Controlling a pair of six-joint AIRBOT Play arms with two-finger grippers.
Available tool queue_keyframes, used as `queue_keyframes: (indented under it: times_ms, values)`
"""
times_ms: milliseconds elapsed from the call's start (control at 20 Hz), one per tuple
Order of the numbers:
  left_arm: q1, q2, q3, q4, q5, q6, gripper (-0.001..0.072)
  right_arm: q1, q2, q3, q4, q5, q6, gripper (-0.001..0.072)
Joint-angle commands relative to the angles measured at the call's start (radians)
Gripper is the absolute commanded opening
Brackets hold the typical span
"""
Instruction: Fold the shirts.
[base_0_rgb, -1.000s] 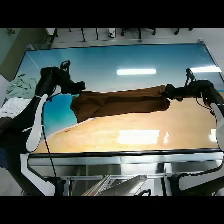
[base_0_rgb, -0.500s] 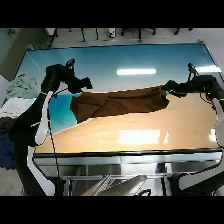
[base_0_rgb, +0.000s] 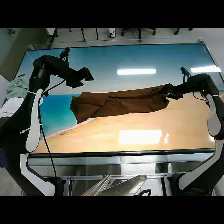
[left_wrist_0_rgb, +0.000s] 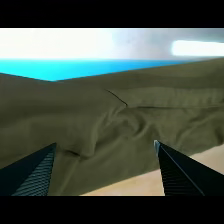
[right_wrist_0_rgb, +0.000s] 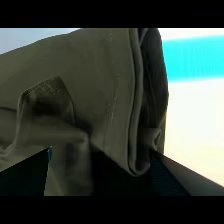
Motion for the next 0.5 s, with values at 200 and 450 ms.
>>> queue_keyframes:
  times_ms: [200, 450]
  values:
    - [-0.011, 0.049, -0.013, -0.013, 0.071, 0.0, 0.0406, 0.012, -0.105, 0.062, 0.086, -0.104, -0.027, 0.0428]
    - [-0.069, 0.045, -0.013, -0.01, 0.022, 0.018, 0.0015, 0.067, -0.105, 0.063, 0.127, -0.071, -0.051, 0.0027]
